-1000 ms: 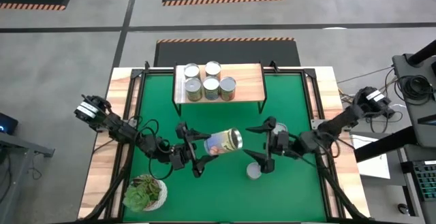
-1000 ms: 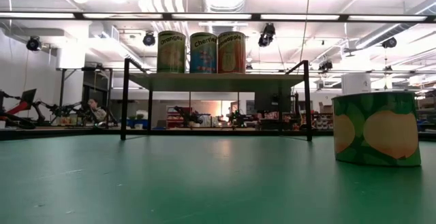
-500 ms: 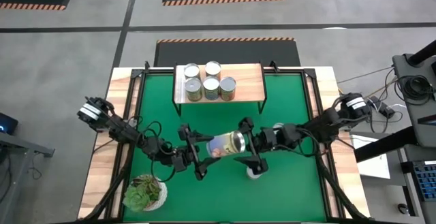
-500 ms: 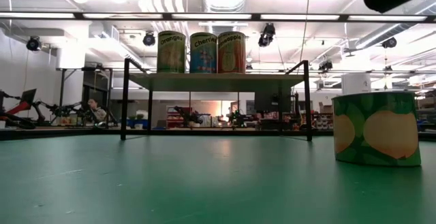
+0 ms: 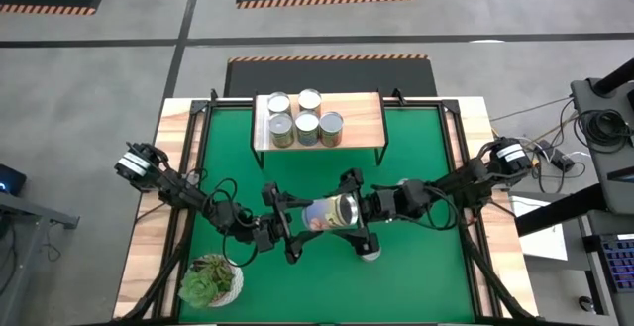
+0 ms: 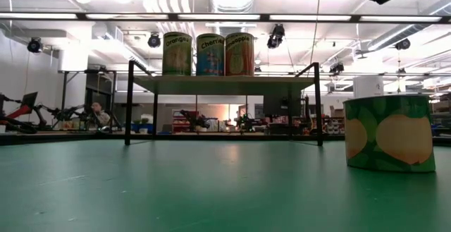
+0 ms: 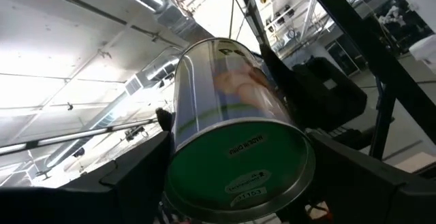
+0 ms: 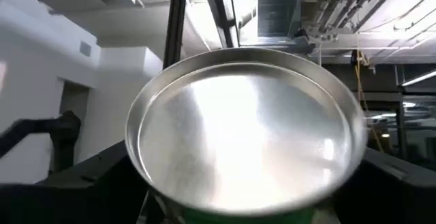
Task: Pick and place cans onto a shelf
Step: Put the canned peaches on the shelf
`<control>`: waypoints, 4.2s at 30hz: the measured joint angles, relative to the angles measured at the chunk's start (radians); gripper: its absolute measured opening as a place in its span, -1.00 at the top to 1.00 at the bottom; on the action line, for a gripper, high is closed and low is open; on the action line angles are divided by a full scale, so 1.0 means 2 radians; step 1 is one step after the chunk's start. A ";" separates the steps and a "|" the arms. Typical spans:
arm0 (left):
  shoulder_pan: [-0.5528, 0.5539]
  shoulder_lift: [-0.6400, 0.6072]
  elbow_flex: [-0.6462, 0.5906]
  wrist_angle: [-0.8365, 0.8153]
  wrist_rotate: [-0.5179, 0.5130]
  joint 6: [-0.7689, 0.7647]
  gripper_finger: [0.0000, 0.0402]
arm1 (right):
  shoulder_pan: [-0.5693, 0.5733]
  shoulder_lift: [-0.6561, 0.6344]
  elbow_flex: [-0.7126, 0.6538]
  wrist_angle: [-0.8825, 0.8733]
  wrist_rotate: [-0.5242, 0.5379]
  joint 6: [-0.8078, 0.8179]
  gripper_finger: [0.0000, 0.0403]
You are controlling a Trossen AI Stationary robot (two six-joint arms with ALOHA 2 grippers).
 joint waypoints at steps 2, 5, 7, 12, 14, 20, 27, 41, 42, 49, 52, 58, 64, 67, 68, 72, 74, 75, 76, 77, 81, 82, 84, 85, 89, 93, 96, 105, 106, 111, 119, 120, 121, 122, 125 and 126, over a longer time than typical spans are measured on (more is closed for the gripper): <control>0.000 0.000 0.000 0.000 -0.006 -0.002 -0.52 | 0.000 0.000 0.003 -0.005 0.001 -0.016 -0.75; 0.000 0.000 0.000 0.000 -0.009 -0.002 -0.52 | 0.000 0.001 0.006 -0.008 0.001 -0.022 -0.73; 0.000 0.000 0.000 -0.003 -0.011 -0.004 -0.52 | 0.000 0.000 0.007 -0.010 0.001 -0.022 -0.68; 0.000 0.000 -0.001 -0.005 -0.023 -0.014 -0.52 | 0.000 -0.001 0.009 -0.015 0.002 -0.022 -0.49; 0.000 0.000 -0.001 -0.006 -0.025 -0.020 -0.54 | 0.000 -0.001 0.007 -0.015 0.006 -0.020 -0.46; 0.000 0.000 -0.001 -0.030 -0.029 -0.026 -0.69 | 0.001 -0.001 0.004 -0.020 0.008 -0.020 -0.49; 0.001 0.000 -0.002 -0.049 -0.037 -0.030 -0.83 | 0.002 -0.001 0.004 -0.018 0.005 -0.021 -0.50; -0.033 -0.019 -0.002 -0.043 -0.130 0.029 -0.88 | -0.001 -0.142 0.025 -0.293 0.109 -0.057 -0.50; -0.033 -0.023 -0.002 -0.043 -0.130 0.030 -0.88 | -0.002 -0.158 0.036 -0.339 0.125 -0.061 -0.50; -0.018 -0.085 -0.002 -0.069 -0.157 0.035 -0.84 | -0.039 -0.212 0.134 -0.602 0.170 -0.046 -0.50; -0.011 -0.123 -0.001 -0.143 -0.154 0.010 -0.82 | -0.058 -0.214 0.171 -0.664 0.169 -0.048 -0.50; 0.024 -0.202 0.004 -0.405 -0.013 -0.157 -0.80 | -0.101 -0.215 0.222 -0.739 0.169 -0.048 -0.50; 0.056 -0.233 0.016 -0.575 0.154 -0.229 -0.79 | -0.141 -0.215 0.243 -0.777 0.167 -0.056 -0.50; 0.057 -0.254 0.016 -0.605 0.126 -0.226 -0.76 | -0.165 -0.216 0.245 -0.798 0.165 -0.056 -0.50; 0.058 -0.264 0.015 -0.612 0.121 -0.226 -0.74 | -0.175 -0.216 0.244 -0.805 0.159 -0.055 -0.50; 0.061 -0.308 -0.001 -0.621 0.119 -0.225 -0.60 | -0.220 -0.216 0.237 -0.824 0.095 -0.040 -0.50; 0.063 -0.329 -0.011 -0.620 0.119 -0.225 -0.51 | -0.244 -0.216 0.233 -0.827 0.066 -0.034 -0.50; 0.064 -0.339 -0.017 -0.620 0.119 -0.226 -0.46 | -0.257 -0.216 0.230 -0.826 0.056 -0.029 -0.50; 0.065 -0.348 -0.022 -0.616 0.119 -0.227 -0.41 | -0.270 -0.217 0.226 -0.825 0.045 -0.025 -0.50; 0.066 -0.357 -0.028 -0.610 0.119 -0.228 -0.37 | -0.283 -0.217 0.222 -0.825 0.035 -0.024 -0.50; 0.066 -0.389 -0.059 -0.571 0.119 -0.228 -0.20 | -0.330 -0.218 0.202 -0.824 -0.015 -0.012 -0.50; 0.066 -0.398 -0.068 -0.557 0.119 -0.225 -0.16 | -0.339 -0.218 0.195 -0.823 -0.023 -0.011 -0.50; 0.066 -0.414 -0.084 -0.526 0.107 -0.220 -0.10 | -0.354 -0.218 0.180 -0.810 -0.032 -0.008 -0.50; 0.066 -0.421 -0.091 -0.513 0.095 -0.215 -0.08 | -0.361 -0.218 0.174 -0.806 -0.033 -0.008 -0.50; 0.068 -0.449 -0.123 -0.481 0.055 -0.201 0.00 | -0.387 -0.220 0.145 -0.779 -0.051 -0.006 -0.50; 0.068 -0.471 -0.149 -0.459 0.034 -0.198 0.05 | -0.413 -0.220 0.111 -0.734 -0.094 0.001 -0.50; 0.069 -0.482 -0.165 -0.444 0.009 -0.193 0.06 | -0.434 -0.220 0.079 -0.688 -0.114 0.003 -0.50; 0.069 -0.490 -0.162 -0.435 -0.008 -0.167 0.07 | -0.479 -0.209 -0.010 -0.537 -0.148 0.040 -0.50; 0.069 -0.490 -0.159 -0.434 -0.008 -0.162 0.07 | -0.482 -0.204 -0.015 -0.529 -0.148 0.043 -0.50; 0.069 -0.485 -0.155 -0.435 -0.008 -0.142 0.07 | -0.481 -0.164 -0.019 -0.506 -0.148 0.051 -0.50; 0.069 -0.486 -0.155 -0.435 -0.011 -0.132 0.07 | -0.481 -0.102 0.005 -0.506 -0.153 0.049 -0.50; 0.069 -0.486 -0.155 -0.435 -0.011 -0.132 0.07 | -0.481 -0.096 0.009 -0.507 -0.159 0.049 -0.50; 0.069 -0.486 -0.155 -0.435 -0.011 -0.130 0.07 | -0.481 -0.092 0.014 -0.510 -0.165 0.050 -0.50; 0.069 -0.486 -0.155 -0.435 -0.011 -0.129 0.07 | -0.481 -0.088 0.018 -0.513 -0.171 0.050 -0.50; 0.069 -0.485 -0.155 -0.435 -0.012 -0.128 0.07 | -0.481 -0.082 0.027 -0.514 -0.176 0.050 -0.54; 0.069 -0.485 -0.155 -0.435 -0.012 -0.128 0.07 | -0.481 -0.081 0.029 -0.514 -0.176 0.050 -0.57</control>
